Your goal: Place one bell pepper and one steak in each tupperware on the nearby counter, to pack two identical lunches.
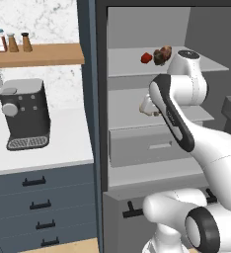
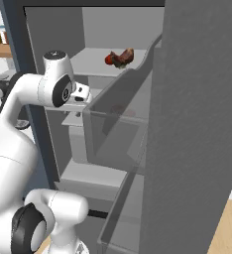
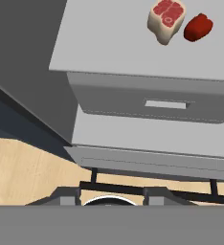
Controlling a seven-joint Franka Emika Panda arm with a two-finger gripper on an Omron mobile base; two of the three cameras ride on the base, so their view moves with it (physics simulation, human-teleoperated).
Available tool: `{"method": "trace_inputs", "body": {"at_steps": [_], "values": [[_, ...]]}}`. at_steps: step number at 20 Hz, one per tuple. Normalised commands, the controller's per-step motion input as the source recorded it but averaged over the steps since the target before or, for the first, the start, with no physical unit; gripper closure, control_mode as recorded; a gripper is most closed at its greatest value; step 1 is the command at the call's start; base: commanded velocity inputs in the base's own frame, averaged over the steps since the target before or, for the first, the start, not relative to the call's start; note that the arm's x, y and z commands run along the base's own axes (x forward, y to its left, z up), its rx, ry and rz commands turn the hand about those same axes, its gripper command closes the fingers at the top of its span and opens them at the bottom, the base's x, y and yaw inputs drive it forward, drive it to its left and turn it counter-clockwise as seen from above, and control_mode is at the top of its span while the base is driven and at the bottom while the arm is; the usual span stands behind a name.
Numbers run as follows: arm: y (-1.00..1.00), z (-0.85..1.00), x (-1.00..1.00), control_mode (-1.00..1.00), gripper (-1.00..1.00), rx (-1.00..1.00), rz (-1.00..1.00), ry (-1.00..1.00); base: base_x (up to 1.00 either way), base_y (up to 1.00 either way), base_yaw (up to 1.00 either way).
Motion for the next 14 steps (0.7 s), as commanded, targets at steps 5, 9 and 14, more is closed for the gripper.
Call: {"method": "trace_inputs", "body": {"at_steps": [5,9,14], "values": [[0.0,0.0,0.0,-1.0,-1.0,0.0,0.0,0.0,0.0,0.0,0.0],[0.0,0.0,0.0,-1.0,-1.0,0.0,0.0,0.0,0.0,0.0,0.0],[0.0,0.0,-0.01,-1.0,-1.0,0.0,0.0,0.0,0.0,0.0,0.0]]}}
